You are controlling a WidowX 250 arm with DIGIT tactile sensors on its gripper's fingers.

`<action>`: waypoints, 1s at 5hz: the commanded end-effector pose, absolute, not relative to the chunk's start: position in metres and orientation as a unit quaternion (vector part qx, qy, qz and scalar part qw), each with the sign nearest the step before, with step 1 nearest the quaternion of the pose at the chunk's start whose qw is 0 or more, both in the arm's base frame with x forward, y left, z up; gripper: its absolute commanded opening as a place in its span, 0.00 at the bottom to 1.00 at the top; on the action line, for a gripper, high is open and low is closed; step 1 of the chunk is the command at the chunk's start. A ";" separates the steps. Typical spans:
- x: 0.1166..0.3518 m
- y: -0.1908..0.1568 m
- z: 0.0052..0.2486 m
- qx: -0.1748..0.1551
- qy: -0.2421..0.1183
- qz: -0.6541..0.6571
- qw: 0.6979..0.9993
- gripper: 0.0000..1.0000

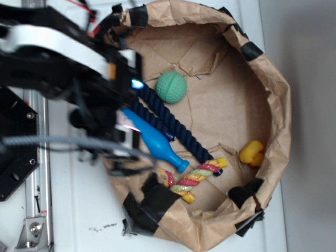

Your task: Grab the yellow duck.

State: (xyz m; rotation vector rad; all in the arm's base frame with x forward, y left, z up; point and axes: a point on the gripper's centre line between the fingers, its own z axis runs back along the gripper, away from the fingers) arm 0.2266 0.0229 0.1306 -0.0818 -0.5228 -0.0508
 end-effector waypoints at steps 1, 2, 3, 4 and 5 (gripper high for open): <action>0.297 0.024 0.129 -0.029 -0.265 -0.037 0.963 1.00; 0.310 0.012 0.102 -0.034 -0.255 -0.059 0.965 1.00; 0.330 -0.011 0.080 -0.047 -0.269 -0.090 0.958 1.00; 0.350 -0.027 0.072 -0.048 -0.278 -0.105 0.954 1.00; 0.371 -0.037 0.061 -0.074 -0.281 -0.115 0.950 1.00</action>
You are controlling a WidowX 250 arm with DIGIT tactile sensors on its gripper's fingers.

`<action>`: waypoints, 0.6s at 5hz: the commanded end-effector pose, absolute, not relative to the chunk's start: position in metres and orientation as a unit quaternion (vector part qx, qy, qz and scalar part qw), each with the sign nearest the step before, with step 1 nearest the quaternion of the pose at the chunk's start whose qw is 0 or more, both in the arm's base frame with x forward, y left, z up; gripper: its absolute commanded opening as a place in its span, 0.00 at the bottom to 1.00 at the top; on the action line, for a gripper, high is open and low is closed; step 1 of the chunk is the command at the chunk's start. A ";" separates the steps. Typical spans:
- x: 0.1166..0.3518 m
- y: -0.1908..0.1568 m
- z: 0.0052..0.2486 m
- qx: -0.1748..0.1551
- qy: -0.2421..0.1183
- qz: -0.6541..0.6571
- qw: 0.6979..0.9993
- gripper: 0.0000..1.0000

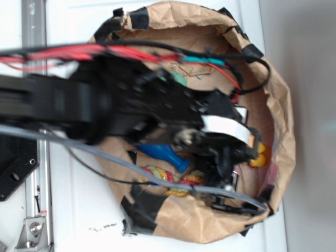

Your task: Grab the yellow duck.

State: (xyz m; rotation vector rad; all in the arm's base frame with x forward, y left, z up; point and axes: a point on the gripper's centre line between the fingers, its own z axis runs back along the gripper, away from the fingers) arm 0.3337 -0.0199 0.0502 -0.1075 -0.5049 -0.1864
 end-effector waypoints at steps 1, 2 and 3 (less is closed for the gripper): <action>0.375 -0.040 0.045 -0.073 -0.259 -0.117 0.956 0.00; 0.365 -0.031 0.044 -0.058 -0.250 -0.105 0.961 0.00; 0.338 -0.008 0.079 -0.041 -0.250 -0.072 0.965 0.00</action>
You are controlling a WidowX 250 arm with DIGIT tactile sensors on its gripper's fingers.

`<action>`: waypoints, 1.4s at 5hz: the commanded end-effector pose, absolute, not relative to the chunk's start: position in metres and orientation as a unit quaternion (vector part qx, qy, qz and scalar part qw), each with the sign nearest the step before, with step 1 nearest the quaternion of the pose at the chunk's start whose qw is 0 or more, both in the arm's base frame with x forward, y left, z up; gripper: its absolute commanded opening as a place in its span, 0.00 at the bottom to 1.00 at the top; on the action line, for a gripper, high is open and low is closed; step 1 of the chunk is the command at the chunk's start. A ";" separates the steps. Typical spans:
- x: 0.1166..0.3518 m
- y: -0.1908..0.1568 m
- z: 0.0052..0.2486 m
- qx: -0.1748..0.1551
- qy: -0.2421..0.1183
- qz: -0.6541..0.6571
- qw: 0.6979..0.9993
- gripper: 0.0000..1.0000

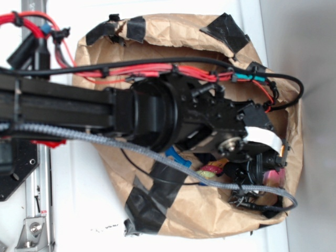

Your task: Grab the yellow duck.

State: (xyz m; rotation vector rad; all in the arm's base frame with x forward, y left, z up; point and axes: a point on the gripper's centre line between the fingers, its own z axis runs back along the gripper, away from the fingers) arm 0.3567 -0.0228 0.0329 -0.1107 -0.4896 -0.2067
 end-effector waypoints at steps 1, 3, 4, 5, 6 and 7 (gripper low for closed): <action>0.307 0.016 0.130 0.011 -0.247 -0.036 0.968 0.00; 0.284 0.016 0.195 -0.036 -0.121 0.010 0.992 0.00; 0.284 0.024 0.200 -0.021 -0.083 0.055 0.995 0.00; 0.287 0.029 0.202 0.002 -0.102 0.079 0.992 0.00; 0.288 0.043 0.196 0.001 -0.095 0.118 0.988 0.00; 0.286 0.054 0.191 -0.002 -0.097 0.150 0.984 0.00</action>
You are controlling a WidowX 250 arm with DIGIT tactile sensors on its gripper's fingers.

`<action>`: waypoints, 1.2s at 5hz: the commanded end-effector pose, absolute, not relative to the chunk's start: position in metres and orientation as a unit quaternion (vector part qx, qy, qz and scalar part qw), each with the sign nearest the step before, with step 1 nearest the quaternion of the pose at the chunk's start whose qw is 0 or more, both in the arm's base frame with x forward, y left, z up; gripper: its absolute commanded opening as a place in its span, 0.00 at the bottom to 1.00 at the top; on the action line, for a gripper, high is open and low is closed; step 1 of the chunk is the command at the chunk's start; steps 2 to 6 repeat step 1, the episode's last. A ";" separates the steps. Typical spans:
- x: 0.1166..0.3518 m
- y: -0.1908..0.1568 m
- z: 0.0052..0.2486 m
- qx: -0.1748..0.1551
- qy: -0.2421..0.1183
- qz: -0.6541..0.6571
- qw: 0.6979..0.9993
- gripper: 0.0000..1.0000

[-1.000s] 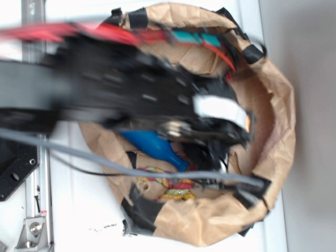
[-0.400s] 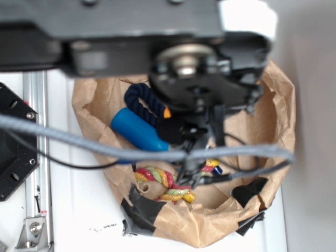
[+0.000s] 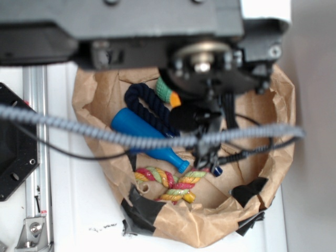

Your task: Grab the yellow duck.

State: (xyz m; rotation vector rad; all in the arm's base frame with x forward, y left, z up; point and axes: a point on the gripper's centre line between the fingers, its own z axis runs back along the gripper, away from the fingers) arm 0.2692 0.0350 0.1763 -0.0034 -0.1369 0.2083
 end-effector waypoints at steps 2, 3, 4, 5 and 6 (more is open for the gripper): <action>0.283 0.055 0.187 0.009 -0.084 0.177 0.981 0.00; 0.283 0.055 0.187 0.009 -0.084 0.177 0.981 0.00; 0.283 0.055 0.187 0.009 -0.084 0.177 0.981 0.00; 0.283 0.055 0.187 0.009 -0.084 0.177 0.981 0.00; 0.283 0.055 0.187 0.009 -0.084 0.177 0.981 0.00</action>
